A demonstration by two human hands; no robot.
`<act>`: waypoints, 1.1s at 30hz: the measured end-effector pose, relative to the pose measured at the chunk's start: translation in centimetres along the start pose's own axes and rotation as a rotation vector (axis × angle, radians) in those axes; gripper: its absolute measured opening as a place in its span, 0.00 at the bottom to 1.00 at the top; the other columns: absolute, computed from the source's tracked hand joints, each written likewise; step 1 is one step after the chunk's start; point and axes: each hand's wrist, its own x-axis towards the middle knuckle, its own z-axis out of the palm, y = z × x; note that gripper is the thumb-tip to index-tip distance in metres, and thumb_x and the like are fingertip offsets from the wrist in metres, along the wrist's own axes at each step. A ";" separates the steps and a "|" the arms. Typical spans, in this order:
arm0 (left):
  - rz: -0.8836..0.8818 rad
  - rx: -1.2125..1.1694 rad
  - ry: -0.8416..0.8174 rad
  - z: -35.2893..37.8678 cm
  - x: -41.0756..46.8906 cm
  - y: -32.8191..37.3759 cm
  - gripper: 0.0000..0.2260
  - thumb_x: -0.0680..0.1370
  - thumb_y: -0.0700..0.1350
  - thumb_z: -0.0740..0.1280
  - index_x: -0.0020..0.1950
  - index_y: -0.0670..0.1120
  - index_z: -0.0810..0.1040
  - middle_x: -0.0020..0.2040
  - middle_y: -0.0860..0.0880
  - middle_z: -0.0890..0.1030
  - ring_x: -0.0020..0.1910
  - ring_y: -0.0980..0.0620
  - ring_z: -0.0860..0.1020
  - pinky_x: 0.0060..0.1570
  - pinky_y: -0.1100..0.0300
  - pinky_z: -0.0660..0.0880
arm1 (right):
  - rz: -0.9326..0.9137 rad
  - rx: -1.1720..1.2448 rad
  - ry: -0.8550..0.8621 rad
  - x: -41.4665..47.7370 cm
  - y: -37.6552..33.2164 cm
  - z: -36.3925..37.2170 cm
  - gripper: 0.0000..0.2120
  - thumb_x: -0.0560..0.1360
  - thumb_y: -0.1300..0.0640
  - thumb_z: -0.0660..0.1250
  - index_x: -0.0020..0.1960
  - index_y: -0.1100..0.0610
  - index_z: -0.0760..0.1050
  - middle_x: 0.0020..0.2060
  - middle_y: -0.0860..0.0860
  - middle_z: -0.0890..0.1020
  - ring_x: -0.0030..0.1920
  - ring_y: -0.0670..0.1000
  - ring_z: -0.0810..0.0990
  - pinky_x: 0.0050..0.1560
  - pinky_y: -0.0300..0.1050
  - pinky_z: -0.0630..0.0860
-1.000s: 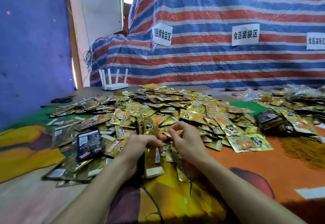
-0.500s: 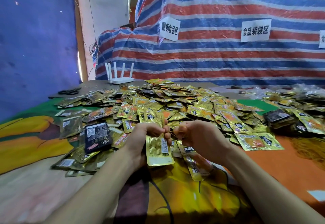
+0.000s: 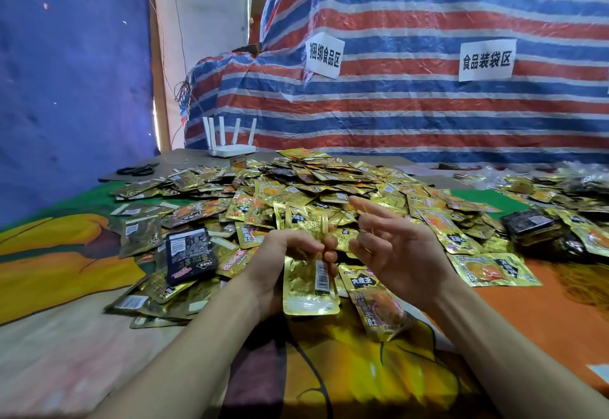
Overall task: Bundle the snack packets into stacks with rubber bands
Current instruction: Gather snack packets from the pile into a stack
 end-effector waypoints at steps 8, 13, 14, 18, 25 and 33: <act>0.182 -0.035 0.341 -1.0 1.0 0.4 0.06 0.73 0.37 0.65 0.46 0.39 0.81 0.35 0.46 0.78 0.35 0.48 0.78 0.40 0.55 0.76 | -0.042 -0.614 0.094 -0.5 1.4 0.3 0.25 0.75 0.68 0.71 0.66 0.46 0.78 0.60 0.56 0.84 0.45 0.57 0.87 0.38 0.51 0.84; 0.449 -0.088 0.534 -1.7 1.6 0.8 0.12 0.79 0.44 0.69 0.36 0.43 0.78 0.35 0.45 0.81 0.35 0.46 0.82 0.38 0.52 0.81 | -0.067 -0.786 0.101 -1.1 2.5 2.5 0.29 0.68 0.61 0.80 0.65 0.44 0.78 0.63 0.51 0.80 0.53 0.53 0.86 0.43 0.51 0.85; 0.469 -0.074 0.546 -1.4 1.6 0.7 0.12 0.79 0.46 0.69 0.37 0.43 0.78 0.36 0.43 0.82 0.34 0.45 0.82 0.36 0.50 0.81 | -0.074 -0.797 0.101 -1.1 2.9 3.1 0.29 0.68 0.60 0.81 0.65 0.44 0.78 0.62 0.49 0.80 0.53 0.52 0.86 0.44 0.51 0.85; 0.457 -0.069 0.554 -0.9 1.5 0.5 0.12 0.75 0.51 0.74 0.43 0.42 0.81 0.49 0.41 0.85 0.47 0.40 0.84 0.52 0.35 0.80 | -0.218 -1.019 0.170 -0.8 4.5 5.1 0.29 0.65 0.55 0.83 0.61 0.40 0.77 0.59 0.39 0.80 0.61 0.40 0.79 0.59 0.47 0.79; 0.321 -0.236 0.249 -2.1 1.2 0.7 0.19 0.78 0.53 0.66 0.39 0.41 0.87 0.44 0.41 0.85 0.45 0.42 0.86 0.43 0.48 0.83 | -0.361 -0.935 0.229 0.9 6.4 6.5 0.32 0.64 0.66 0.80 0.62 0.46 0.77 0.58 0.45 0.82 0.58 0.38 0.79 0.53 0.29 0.74; 0.337 -0.161 0.294 -2.0 1.7 0.6 0.17 0.81 0.52 0.61 0.58 0.43 0.85 0.55 0.37 0.84 0.54 0.39 0.83 0.55 0.45 0.80 | -0.340 -0.926 0.306 1.1 6.2 6.1 0.25 0.62 0.67 0.78 0.54 0.54 0.72 0.46 0.47 0.80 0.41 0.37 0.81 0.37 0.31 0.75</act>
